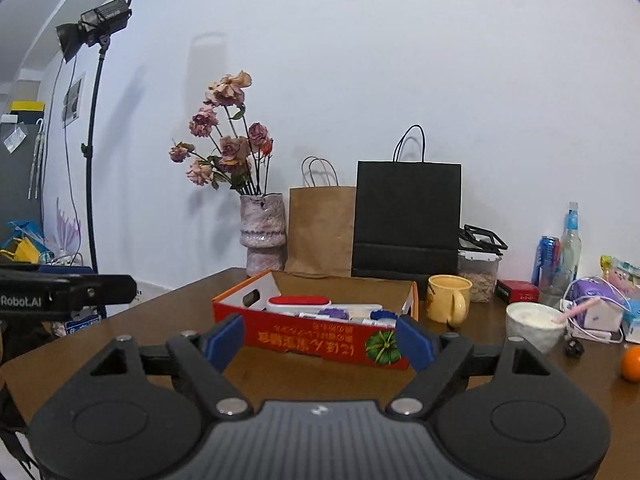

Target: Organize rigid objects

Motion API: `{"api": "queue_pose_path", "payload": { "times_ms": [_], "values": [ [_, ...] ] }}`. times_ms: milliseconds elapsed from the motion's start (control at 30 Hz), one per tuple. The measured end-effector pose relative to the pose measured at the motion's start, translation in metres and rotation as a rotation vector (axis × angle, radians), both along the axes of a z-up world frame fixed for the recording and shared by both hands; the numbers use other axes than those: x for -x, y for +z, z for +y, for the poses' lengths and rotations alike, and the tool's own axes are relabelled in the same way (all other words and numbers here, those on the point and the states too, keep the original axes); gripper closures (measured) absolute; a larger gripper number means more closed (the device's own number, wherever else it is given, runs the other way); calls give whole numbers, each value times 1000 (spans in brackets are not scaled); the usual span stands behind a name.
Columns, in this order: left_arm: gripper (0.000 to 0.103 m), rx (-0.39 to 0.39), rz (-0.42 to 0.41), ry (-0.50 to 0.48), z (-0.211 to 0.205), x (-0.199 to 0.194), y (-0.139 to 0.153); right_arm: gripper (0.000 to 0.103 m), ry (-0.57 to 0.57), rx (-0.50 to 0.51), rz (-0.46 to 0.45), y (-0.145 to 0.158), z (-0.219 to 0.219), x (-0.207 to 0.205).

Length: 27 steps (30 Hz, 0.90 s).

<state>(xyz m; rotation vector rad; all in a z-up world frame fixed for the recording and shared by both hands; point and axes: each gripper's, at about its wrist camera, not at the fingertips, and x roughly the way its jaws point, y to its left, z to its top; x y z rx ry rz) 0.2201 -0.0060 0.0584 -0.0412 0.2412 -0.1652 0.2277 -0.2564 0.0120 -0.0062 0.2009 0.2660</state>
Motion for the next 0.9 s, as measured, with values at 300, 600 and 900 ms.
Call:
{"api": "queue_pose_path", "payload": {
  "times_ms": [300, 600, 900],
  "values": [
    [22, 45, -21, 64, 27, 64, -10, 18, -28, 0, -8, -14, 2, 77],
    [0, 7, -78, 39, 24, 143, -26, 10, -66, -20, -8, -29, -6, 146],
    [0, 17, -52, 113, 16, 183, -52, 7, -148, -63, -8, -58, -5, 207]
  ]
}}
